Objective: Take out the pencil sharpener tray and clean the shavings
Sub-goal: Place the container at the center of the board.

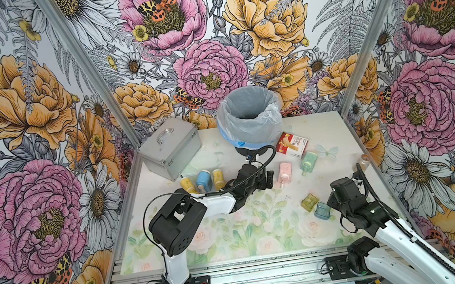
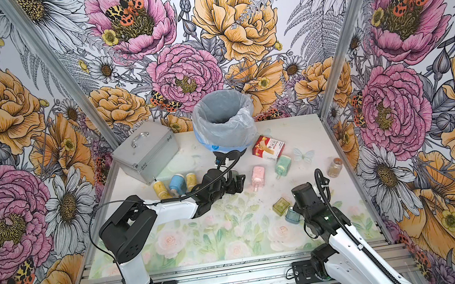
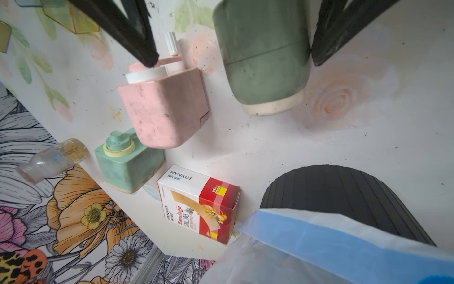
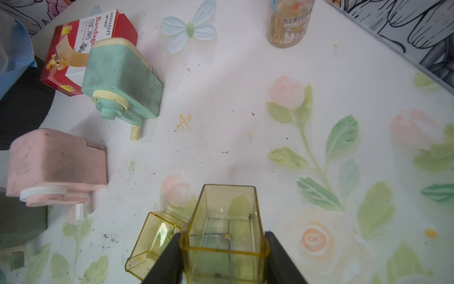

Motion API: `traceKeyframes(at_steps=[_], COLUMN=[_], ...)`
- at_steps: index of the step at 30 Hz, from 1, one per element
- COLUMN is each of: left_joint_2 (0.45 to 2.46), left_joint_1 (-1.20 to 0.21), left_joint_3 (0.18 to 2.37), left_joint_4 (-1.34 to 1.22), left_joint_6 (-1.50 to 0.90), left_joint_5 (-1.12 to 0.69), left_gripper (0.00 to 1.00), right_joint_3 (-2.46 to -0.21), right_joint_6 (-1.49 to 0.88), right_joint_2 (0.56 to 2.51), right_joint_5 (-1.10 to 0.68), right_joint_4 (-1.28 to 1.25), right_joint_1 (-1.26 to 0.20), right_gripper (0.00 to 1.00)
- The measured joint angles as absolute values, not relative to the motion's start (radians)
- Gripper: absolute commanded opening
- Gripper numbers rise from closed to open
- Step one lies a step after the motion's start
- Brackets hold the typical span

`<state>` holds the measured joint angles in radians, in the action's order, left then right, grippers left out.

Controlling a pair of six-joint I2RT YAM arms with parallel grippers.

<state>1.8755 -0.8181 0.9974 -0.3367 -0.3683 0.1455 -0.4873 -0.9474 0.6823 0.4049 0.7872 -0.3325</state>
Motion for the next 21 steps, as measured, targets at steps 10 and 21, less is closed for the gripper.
traceKeyframes(at_steps=[10, 21], left_joint_2=[1.893, 1.893], left_joint_1=[-0.823, -0.823], left_joint_3=[1.027, 1.038], left_joint_4=[-0.306, -0.228], left_joint_6=[-0.396, -0.405], left_joint_5=[0.168, 0.238], left_gripper=[0.99, 0.99], right_joint_3=[-0.383, -0.356], right_joint_6=[-1.019, -1.039], right_joint_2=[0.662, 0.597], right_joint_5=[0.387, 0.362], right_joint_4=[0.815, 0.82], right_joint_1=[-0.321, -0.321], right_gripper=[0.13, 0.22])
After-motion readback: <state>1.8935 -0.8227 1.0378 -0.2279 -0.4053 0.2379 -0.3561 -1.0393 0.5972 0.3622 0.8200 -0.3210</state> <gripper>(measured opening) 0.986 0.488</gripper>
